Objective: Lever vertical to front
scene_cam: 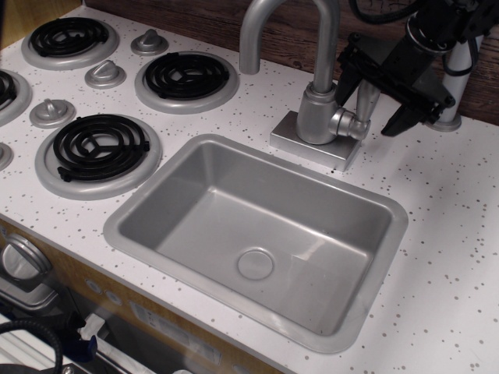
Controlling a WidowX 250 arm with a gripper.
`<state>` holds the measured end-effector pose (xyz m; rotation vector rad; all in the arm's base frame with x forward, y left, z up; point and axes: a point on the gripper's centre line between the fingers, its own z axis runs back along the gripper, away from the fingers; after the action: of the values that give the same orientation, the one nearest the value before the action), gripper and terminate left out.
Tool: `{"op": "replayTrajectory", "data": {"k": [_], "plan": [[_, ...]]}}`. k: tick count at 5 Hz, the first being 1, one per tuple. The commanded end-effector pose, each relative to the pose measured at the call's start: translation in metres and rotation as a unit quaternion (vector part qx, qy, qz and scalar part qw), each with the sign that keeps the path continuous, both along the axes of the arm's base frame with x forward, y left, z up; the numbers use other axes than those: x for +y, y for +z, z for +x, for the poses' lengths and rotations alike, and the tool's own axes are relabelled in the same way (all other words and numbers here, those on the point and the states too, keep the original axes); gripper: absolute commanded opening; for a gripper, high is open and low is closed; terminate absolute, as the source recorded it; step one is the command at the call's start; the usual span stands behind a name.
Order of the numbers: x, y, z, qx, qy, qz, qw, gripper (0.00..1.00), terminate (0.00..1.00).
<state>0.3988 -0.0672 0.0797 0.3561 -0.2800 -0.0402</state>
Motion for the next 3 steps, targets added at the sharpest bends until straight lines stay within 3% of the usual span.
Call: {"op": "replayTrajectory", "data": {"k": [1, 3], "plan": [[0.003, 0.031, 0.017, -0.061, -0.019, -0.018, 0.9978, 1.0, 0.0], [0.015, 0.032, 0.029, -0.063, -0.022, -0.02, 0.9976, 1.0, 0.0]]}}
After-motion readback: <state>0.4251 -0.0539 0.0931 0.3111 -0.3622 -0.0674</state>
